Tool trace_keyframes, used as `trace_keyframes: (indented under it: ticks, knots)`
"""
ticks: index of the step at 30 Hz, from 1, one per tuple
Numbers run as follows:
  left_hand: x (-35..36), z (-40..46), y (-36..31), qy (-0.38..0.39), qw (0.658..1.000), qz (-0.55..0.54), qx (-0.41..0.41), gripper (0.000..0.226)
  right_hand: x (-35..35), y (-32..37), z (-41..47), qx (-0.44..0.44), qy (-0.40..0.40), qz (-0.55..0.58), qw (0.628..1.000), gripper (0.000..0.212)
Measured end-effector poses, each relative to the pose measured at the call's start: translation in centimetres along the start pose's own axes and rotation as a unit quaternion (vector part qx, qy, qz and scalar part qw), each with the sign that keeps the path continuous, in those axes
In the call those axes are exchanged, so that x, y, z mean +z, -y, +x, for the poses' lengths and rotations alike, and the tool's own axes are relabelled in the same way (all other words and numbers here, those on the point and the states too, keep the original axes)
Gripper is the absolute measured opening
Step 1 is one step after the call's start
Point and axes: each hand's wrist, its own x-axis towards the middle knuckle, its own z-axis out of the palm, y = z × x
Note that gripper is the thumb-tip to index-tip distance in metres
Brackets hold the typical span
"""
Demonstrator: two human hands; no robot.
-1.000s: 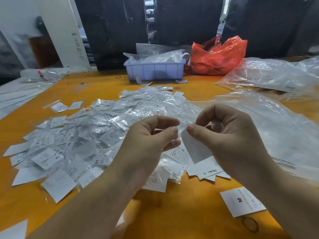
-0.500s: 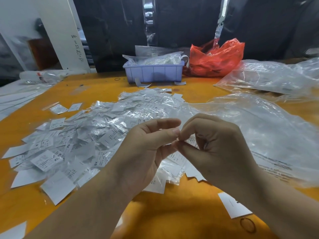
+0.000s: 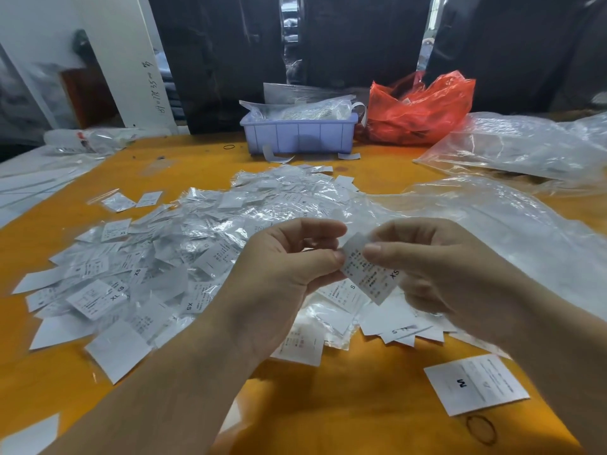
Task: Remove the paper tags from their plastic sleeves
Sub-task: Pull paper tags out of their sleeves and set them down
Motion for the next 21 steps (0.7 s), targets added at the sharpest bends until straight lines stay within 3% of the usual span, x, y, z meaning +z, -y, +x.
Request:
trace_keyframes:
  ticks: [3,6,10,17,21]
  knots:
    - [0.07,-0.08,-0.13,-0.005,1.0,0.002,-0.001,0.014,0.47,0.15,-0.05,0.004,0.043,0.033,0.999,0.02]
    - [-0.11,0.0,-0.22,-0.034,0.999,-0.002,0.008,0.025,0.62,0.16,-0.01,0.011,0.031,0.048,0.998,0.018]
    - [-0.31,0.22,-0.21,-0.077,0.997,-0.024,0.021,0.021,0.6,0.15,0.04,0.013,0.015,0.05,0.999,0.014]
    - [-0.26,0.3,-0.51,-0.084,0.992,-0.096,0.014,0.062,0.36,0.13,0.01,0.003,0.003,0.112,0.994,0.01]
    - [-0.39,0.27,-0.52,-0.066,0.989,-0.133,-0.026,0.067,0.16,0.15,0.07,0.016,-0.014,0.182,0.983,0.018]
